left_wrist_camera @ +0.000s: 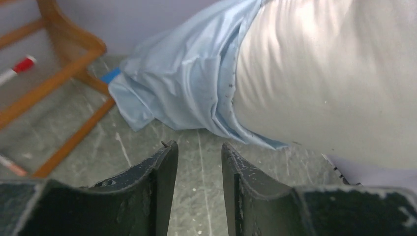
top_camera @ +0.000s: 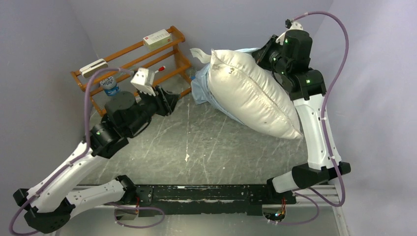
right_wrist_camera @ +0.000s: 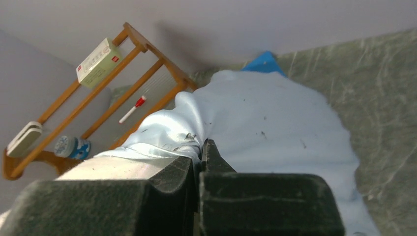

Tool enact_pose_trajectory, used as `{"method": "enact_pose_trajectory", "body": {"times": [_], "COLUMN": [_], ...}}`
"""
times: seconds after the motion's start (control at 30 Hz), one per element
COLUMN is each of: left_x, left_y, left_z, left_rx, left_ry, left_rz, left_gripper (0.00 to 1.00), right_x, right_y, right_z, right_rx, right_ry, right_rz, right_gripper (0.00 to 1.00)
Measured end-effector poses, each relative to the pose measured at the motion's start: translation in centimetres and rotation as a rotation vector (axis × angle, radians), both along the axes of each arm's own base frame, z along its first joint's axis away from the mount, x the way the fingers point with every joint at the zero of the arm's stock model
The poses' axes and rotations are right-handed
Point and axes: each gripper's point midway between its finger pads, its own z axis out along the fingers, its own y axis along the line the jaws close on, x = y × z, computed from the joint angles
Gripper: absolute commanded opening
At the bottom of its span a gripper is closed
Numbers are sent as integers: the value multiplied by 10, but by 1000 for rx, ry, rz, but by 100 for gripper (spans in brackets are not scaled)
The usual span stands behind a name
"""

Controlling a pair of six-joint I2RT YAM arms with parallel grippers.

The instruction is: Put the pillow into the pillowcase

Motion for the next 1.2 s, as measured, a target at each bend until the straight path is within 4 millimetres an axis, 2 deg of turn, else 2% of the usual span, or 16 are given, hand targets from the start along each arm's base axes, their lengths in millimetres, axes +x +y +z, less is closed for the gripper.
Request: {"method": "enact_pose_trajectory", "body": {"times": [0.1,0.13,0.23,0.37,0.57,0.67,0.9,1.2], "left_x": [1,2,13,22,13,15,25,52], "left_y": [-12,-20,-46,-80,-104,-114,-131,-143], "left_z": [-43,-62,-101,-132,-147,-145,-149,-168], "left_rx": [-18,-15,-10,-62,-228,-294,-391,-405], "left_ry": [62,93,180,257,271,278,294,298], "left_rz": [-29,-46,-89,-135,-146,-139,-91,27], "left_gripper": [49,49,48,46,45,45,46,46], "right_x": [7,7,7,9,15,19,20,21], "right_y": [1,4,11,14,17,19,20,22], "right_z": [-12,-15,-16,-11,-14,-17,-20,-19], "right_rx": [62,84,138,187,227,235,253,267], "right_ry": [57,71,90,88,86,82,66,56], "right_rz": [9,17,36,31,26,30,31,38], "right_gripper": [0,0,0,0,0,0,0,0]}}
